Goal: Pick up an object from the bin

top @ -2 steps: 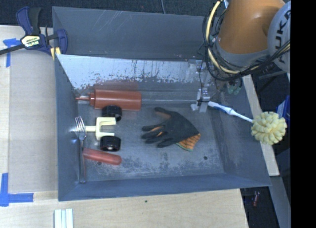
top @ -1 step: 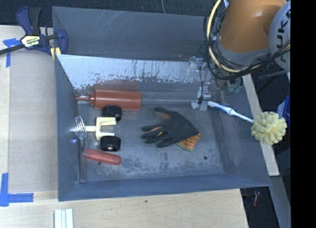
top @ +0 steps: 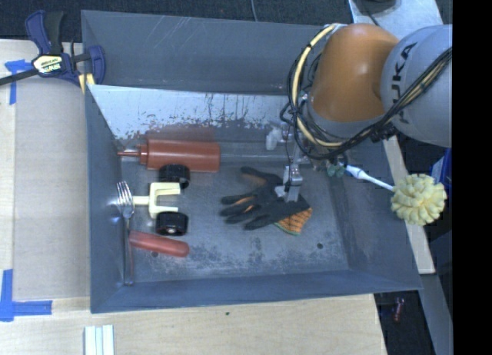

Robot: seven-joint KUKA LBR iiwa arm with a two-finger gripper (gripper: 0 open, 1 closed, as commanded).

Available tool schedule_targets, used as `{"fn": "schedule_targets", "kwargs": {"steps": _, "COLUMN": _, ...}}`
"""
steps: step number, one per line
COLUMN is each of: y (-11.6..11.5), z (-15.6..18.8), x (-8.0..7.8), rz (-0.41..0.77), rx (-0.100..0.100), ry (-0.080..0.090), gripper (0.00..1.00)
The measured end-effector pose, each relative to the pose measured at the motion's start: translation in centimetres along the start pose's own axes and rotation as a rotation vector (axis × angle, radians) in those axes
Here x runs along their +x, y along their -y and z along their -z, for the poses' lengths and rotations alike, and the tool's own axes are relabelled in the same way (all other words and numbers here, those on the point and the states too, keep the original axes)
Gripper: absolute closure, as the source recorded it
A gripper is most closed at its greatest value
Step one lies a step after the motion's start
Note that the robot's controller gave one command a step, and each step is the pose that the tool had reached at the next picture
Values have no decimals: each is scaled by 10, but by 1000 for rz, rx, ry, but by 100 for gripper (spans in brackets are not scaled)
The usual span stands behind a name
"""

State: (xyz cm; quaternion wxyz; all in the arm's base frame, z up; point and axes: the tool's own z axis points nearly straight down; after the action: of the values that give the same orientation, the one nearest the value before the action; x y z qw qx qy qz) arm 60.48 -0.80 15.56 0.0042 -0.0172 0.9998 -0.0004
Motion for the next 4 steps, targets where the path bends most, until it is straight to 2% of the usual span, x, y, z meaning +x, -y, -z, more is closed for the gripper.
{"fn": "schedule_targets", "kwargs": {"steps": 1, "y": -52, "z": -21, "x": 3, "rz": 83, "rx": 1, "ry": 7, "gripper": 0}}
{"fn": "schedule_targets", "kwargs": {"steps": 2, "y": -8, "z": -81, "x": 2, "rz": 126, "rx": 2, "ry": -2, "gripper": 0}}
{"fn": "schedule_targets", "kwargs": {"steps": 3, "y": -7, "z": -84, "x": 2, "rz": 219, "rx": -2, "ry": 20, "gripper": 100}}
{"fn": "schedule_targets", "kwargs": {"steps": 4, "y": -7, "z": -84, "x": 2, "rz": 218, "rx": -3, "ry": 20, "gripper": 100}}
